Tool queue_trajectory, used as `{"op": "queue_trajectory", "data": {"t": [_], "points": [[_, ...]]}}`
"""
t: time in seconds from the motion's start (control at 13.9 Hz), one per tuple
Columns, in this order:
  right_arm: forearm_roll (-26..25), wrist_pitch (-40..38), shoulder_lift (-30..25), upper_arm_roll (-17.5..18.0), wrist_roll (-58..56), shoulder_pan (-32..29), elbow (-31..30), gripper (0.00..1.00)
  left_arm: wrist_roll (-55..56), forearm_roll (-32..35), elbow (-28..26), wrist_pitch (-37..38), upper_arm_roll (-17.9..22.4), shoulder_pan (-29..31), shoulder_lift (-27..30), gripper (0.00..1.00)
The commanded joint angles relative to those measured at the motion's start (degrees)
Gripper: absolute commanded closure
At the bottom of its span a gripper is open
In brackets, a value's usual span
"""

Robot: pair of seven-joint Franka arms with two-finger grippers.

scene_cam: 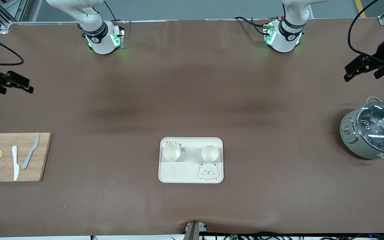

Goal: Place white IKEA cup upright on tray with both arms

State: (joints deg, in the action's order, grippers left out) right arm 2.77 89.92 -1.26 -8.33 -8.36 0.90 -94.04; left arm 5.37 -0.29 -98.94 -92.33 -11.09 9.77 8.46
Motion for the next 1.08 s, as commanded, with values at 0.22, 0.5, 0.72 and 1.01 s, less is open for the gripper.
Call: {"op": "queue_trajectory", "data": {"t": [0.22,0.5,0.72,1.01], "points": [[-0.93,-11.06,-0.41,0.42,-1.40,-2.66,8.00,0.00,-1.07,-0.76,1.21,-0.30,-1.04,0.25,-0.29,0.00],[-0.75,-11.35,-3.22,0.68,-0.61,-2.75,4.40,0.00,-0.89,-0.68,1.21,0.31,-0.95,0.42,-0.29,0.00],[-0.66,-9.59,-3.40,1.03,0.62,-2.13,3.43,0.00,-0.98,-0.59,1.73,1.71,-0.95,0.69,-0.38,0.00],[-0.84,-10.03,-3.93,1.12,0.71,-1.78,2.90,0.00,-0.98,-0.59,1.74,2.16,-0.95,0.60,-0.38,0.00]]}}
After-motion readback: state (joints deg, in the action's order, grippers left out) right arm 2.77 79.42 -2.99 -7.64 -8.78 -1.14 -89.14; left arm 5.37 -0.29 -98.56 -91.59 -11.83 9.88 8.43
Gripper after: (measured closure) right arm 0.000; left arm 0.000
